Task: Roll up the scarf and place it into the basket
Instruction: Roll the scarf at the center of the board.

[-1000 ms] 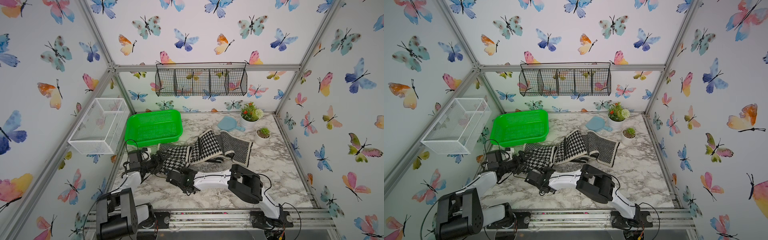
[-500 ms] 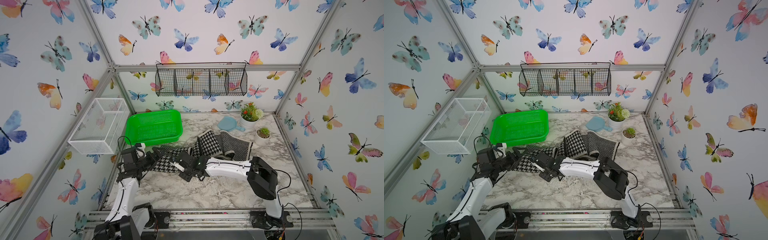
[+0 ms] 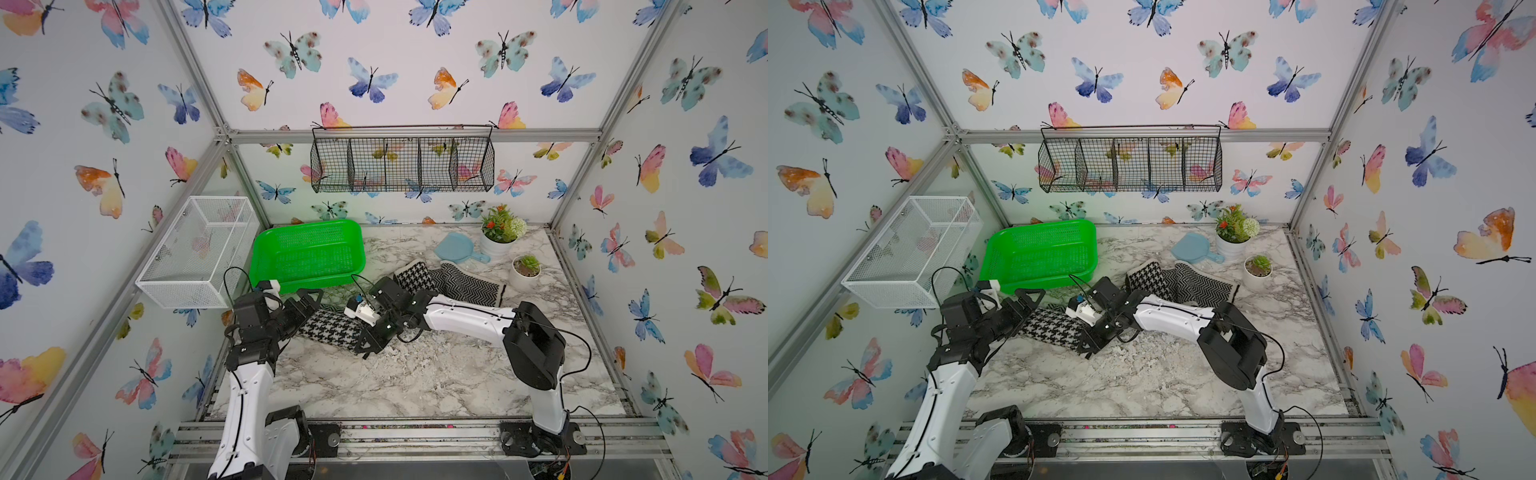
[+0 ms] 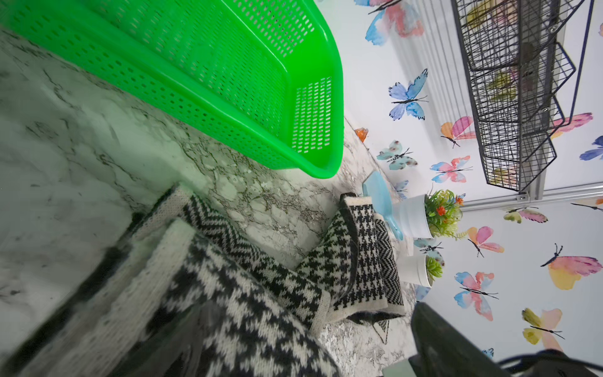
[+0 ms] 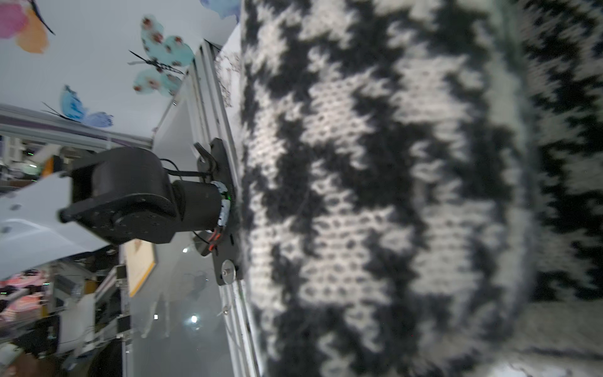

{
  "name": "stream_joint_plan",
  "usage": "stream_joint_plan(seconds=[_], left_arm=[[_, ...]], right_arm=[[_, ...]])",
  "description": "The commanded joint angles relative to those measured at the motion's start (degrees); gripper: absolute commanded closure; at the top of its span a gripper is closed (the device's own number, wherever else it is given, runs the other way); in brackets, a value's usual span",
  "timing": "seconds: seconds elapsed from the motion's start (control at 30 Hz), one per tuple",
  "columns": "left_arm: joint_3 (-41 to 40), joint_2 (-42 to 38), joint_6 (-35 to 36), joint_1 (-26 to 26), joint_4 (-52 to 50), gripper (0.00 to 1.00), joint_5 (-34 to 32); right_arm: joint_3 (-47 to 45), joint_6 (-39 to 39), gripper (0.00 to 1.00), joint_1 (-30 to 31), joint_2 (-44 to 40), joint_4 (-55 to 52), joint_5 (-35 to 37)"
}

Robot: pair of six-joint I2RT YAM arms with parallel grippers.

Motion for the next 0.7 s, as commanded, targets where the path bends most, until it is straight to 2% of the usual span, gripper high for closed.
stream_joint_plan(seconds=[0.0,0.07,0.37,0.53,0.67], left_arm=[[2.2,-1.3,2.6,0.5,-3.2,0.02,-3.5],[2.7,-1.6,2.9,0.5,-3.6,0.02,-3.4],[0.5,-2.7,3.4,0.5,-1.3,0.02,2.9],[-2.0,-2.9,3.0,0.5,0.3,0.02,5.8],[-5.6,-3.1,1.5,0.4,3.9,0.02,9.5]], right_arm=[[-0.6,4.3,0.97,-1.5,1.5,5.1,-12.8],[-0.1,4.5,0.98,-2.7,3.3,4.6,-16.6],[0.1,10.5,0.98,-8.2,10.4,9.3,-24.6],[3.0,12.2,0.97,-10.4,12.8,9.6,-26.5],[6.6,11.6,0.97,-11.6,15.7,5.7,-25.1]])
